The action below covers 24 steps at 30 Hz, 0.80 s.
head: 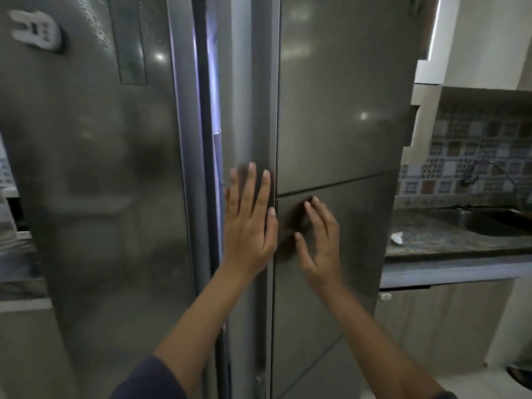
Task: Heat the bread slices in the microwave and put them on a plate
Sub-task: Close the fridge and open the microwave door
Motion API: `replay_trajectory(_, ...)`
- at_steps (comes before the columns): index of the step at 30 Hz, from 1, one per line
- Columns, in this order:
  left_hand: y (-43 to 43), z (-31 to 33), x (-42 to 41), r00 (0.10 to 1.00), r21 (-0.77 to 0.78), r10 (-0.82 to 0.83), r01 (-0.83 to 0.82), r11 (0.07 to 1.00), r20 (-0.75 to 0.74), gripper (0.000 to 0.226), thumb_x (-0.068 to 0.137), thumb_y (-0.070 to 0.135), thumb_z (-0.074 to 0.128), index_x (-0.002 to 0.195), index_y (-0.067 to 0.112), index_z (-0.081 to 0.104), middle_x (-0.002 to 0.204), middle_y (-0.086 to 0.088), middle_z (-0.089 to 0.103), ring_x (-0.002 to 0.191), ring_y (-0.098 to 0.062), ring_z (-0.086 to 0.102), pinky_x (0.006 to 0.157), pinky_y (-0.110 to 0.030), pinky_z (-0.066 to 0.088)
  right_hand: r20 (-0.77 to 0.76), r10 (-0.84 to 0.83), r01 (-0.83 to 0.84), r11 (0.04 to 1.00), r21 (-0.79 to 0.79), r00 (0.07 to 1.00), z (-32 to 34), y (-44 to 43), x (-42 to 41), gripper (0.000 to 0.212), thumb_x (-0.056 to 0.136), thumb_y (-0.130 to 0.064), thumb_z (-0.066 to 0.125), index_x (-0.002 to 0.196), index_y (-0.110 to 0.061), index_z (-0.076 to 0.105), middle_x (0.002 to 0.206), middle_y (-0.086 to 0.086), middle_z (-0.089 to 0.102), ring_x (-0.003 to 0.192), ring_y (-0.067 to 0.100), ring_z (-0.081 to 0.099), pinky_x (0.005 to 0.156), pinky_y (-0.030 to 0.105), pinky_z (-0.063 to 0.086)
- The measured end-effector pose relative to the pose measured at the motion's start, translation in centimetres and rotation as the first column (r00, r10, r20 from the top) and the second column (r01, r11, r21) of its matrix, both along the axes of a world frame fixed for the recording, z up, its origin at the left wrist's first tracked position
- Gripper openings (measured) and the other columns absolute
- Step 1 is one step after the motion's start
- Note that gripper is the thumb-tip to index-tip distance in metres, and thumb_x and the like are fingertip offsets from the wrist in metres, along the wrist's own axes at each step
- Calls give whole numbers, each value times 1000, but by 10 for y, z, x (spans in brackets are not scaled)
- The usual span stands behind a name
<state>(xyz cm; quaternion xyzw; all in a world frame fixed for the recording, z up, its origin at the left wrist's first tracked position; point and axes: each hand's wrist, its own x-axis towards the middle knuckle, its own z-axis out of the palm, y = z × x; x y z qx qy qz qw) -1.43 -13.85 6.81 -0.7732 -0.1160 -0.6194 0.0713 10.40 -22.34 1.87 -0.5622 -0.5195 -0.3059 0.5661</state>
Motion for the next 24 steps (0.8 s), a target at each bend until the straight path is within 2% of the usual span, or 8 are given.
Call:
replay_trajectory(3, 28, -8, 7, 988, 163, 126, -110, 980, -92, 59, 94, 26, 38, 146, 8, 17, 156, -1, 4, 146, -20, -2, 119, -41, 4, 72, -56, 58, 998, -27, 996, 12, 29, 23, 55, 88, -29, 49, 141, -16, 36, 150, 0, 28, 140, 23, 27, 115, 38, 24)
replay_trajectory(5, 46, -14, 13, 961, 207, 241, -210, 955, -136, 61, 93, 30, 42, 146, 10, 20, 156, 1, 5, 146, -18, -5, 119, -40, 5, 120, -89, 99, 992, -73, 989, 20, 46, 37, 59, 88, -35, 49, 143, -20, 33, 152, 0, 24, 143, 20, 20, 116, 38, 20)
replay_trajectory(8, 74, -17, 19, 938, 155, 312, -289, 945, -153, 63, 92, 32, 42, 147, 11, 20, 157, 4, -5, 146, -20, -7, 120, -39, 2, 136, -118, 136, 981, -135, 984, 29, 65, 53, 65, 86, -44, 49, 145, -24, 29, 155, -3, 16, 145, 15, 7, 115, 42, 18)
replay_trajectory(12, 104, -14, 29, 920, 103, 340, -326, 940, -195, 68, 92, 30, 43, 148, 10, 10, 157, 2, -13, 146, -19, -10, 120, -37, -2, 180, -162, 199, 957, -210, 970, 32, 87, 70, 71, 83, -49, 51, 146, -28, 25, 157, 1, 15, 145, 20, 5, 114, 52, 19)
replay_trajectory(16, 130, -10, 41, 897, -12, 347, -364, 931, -275, 68, 94, 32, 40, 149, 7, 9, 157, -11, -1, 145, -20, -7, 119, -33, -6, 171, -231, 275, 912, -304, 958, 33, 112, 78, 78, 78, -35, 64, 146, -27, 27, 158, 4, 15, 144, 23, 3, 114, 54, 18)
replay_trajectory(21, 157, -10, 63, 871, -100, 327, -387, 917, -367, 74, 96, 35, 42, 149, 11, -3, 156, -8, -14, 144, -15, -17, 117, -32, -5, 190, -302, 353, 861, -367, 934, 36, 138, 88, 86, 72, -22, 68, 147, -26, 25, 158, 4, 14, 145, 29, 9, 112, 53, 20)
replay_trajectory(24, 165, -9, 70, 869, -112, 322, -387, 915, -376, 76, 95, 38, 41, 148, 12, -7, 155, -7, -19, 142, -13, -22, 116, -33, -5, 172, -324, 366, 853, -373, 930, 35, 147, 86, 86, 75, -24, 64, 148, -27, 19, 159, 2, 9, 145, 26, 2, 114, 51, 13)
